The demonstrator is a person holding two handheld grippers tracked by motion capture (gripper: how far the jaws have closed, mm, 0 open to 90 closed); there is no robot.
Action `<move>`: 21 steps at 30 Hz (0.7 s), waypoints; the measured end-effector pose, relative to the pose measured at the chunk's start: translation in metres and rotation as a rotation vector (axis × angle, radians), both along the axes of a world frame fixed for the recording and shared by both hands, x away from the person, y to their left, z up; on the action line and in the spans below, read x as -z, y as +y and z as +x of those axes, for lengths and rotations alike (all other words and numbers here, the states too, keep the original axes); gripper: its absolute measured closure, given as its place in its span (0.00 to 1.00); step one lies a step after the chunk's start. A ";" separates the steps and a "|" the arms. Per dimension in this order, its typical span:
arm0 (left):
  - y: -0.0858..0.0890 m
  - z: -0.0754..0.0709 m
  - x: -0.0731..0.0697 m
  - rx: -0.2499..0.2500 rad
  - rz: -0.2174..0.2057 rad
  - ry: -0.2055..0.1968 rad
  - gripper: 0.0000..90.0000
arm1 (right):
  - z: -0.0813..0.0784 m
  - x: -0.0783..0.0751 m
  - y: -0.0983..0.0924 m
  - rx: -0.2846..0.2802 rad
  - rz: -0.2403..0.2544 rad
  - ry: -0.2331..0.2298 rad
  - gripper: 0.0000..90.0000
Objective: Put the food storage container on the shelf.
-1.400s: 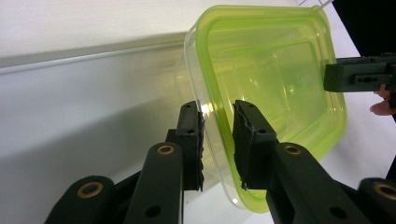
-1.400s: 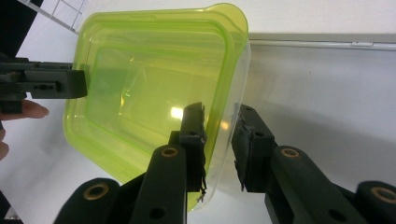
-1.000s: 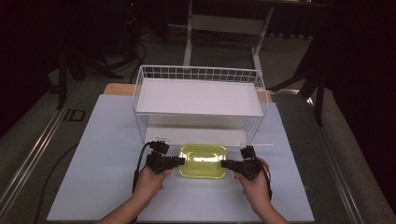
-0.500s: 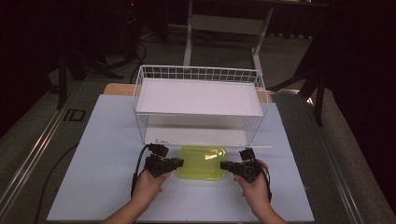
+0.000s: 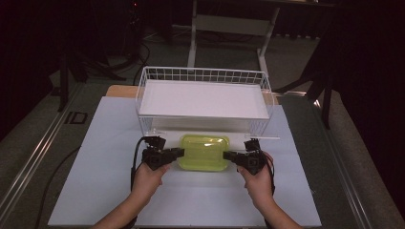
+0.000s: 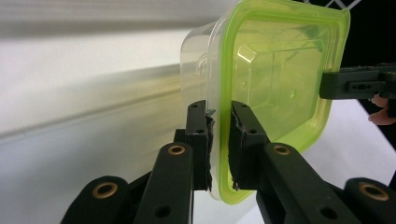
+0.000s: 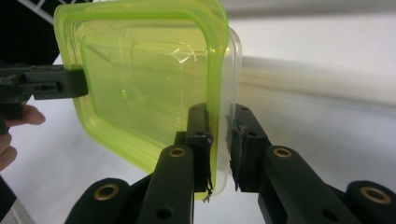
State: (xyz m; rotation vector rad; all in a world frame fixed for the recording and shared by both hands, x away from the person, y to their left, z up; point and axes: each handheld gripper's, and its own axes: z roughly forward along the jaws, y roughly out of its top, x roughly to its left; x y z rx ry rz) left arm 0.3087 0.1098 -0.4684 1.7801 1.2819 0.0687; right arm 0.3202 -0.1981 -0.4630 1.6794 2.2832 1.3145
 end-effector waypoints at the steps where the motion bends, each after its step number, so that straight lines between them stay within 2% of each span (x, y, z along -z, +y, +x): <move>1: 0.001 0.004 -0.001 0.004 -0.004 -0.016 0.90 | 0.001 -0.001 0.000 -0.001 0.000 -0.002 0.88; 3: 0.001 0.004 -0.001 0.004 -0.004 -0.016 0.90 | 0.004 -0.005 0.001 -0.007 -0.003 -0.013 0.88; 4: 0.004 0.010 -0.001 0.010 -0.018 -0.038 0.90 | 0.004 -0.005 0.001 -0.007 -0.003 -0.013 0.88; 5: 0.004 0.013 0.000 0.000 -0.008 -0.052 0.90 | 0.011 -0.008 0.004 0.003 -0.005 -0.029 0.88; 7: 0.004 0.015 0.001 -0.005 -0.002 -0.055 0.89 | 0.012 -0.007 0.005 0.006 -0.006 -0.032 0.88; 10: 0.005 0.022 0.009 -0.019 0.009 -0.054 0.89 | 0.019 0.001 0.008 0.019 -0.004 -0.018 0.88; 14: 0.005 0.027 0.015 -0.025 0.008 -0.053 0.89 | 0.026 0.012 0.009 0.028 -0.001 -0.023 0.88; 21: 0.001 0.035 0.022 -0.040 0.006 -0.067 0.89 | 0.033 0.017 0.010 0.055 -0.015 -0.055 0.88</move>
